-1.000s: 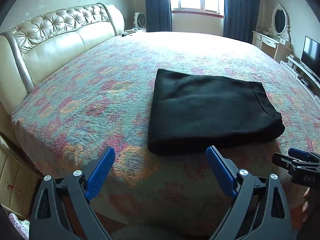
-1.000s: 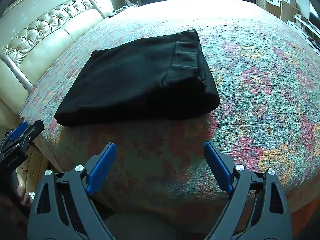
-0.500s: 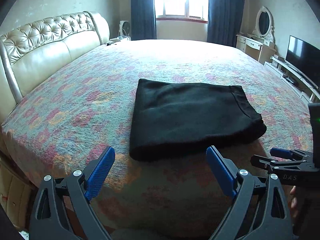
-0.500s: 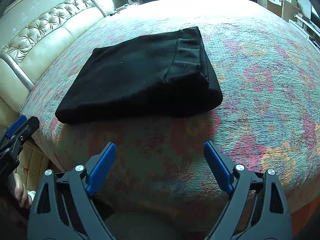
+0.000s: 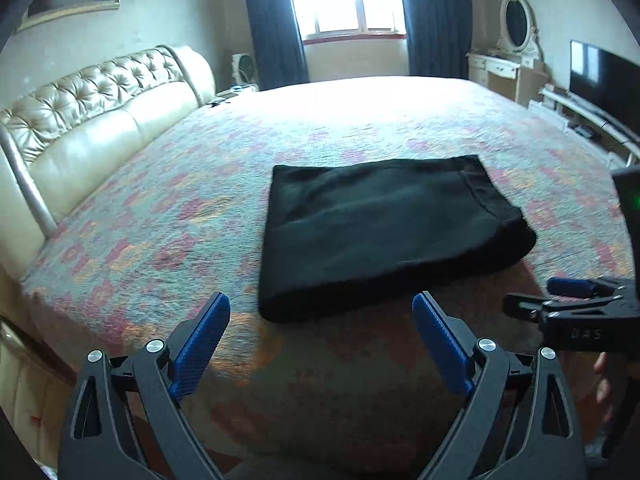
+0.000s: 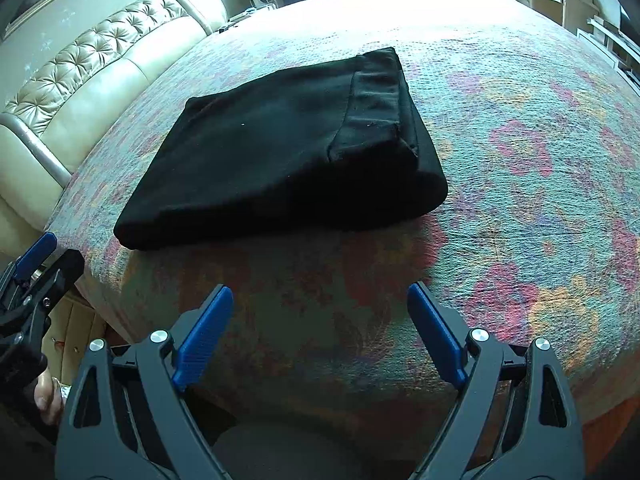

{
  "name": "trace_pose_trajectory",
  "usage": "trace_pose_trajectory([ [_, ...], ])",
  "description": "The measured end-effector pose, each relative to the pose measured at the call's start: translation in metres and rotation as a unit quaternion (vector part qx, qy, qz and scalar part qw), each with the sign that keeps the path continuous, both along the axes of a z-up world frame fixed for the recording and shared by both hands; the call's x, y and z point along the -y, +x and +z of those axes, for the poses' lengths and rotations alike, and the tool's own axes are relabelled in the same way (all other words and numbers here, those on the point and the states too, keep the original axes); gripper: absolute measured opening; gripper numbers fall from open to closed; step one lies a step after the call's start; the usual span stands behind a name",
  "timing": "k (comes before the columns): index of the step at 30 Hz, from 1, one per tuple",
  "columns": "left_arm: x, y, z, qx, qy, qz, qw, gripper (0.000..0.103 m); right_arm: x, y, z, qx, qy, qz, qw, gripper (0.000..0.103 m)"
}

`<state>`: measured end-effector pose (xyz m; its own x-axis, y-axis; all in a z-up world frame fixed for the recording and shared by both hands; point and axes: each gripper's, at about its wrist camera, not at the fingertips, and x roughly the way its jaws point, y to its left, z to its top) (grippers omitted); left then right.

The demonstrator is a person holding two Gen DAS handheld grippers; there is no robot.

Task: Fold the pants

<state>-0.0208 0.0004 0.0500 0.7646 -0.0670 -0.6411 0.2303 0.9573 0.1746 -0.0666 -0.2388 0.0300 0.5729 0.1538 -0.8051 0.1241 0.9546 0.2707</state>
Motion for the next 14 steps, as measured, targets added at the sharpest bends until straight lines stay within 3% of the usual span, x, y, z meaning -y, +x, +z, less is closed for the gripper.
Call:
trace_pose_trajectory([
  [1,0.002,-0.001,-0.002,-0.005,0.009,-0.003,0.9999,0.091,0.001,0.000,0.000,0.000,0.000,0.000,1.000,0.089],
  [5,-0.001,0.000,0.000,-0.028,-0.024,-0.039,0.9986,0.091,0.001,-0.001,0.000,0.001,0.001,0.000,1.000,0.089],
  [9,-0.006,0.009,0.010,-0.006,-0.023,-0.045,0.9987,0.091,0.003,-0.002,0.003,0.001,0.009,-0.003,1.000,0.089],
  [14,-0.038,0.068,0.013,-0.026,-0.039,-0.012,0.9988,0.091,0.018,0.007,0.024,0.022,0.016,-0.012,1.000,0.089],
])
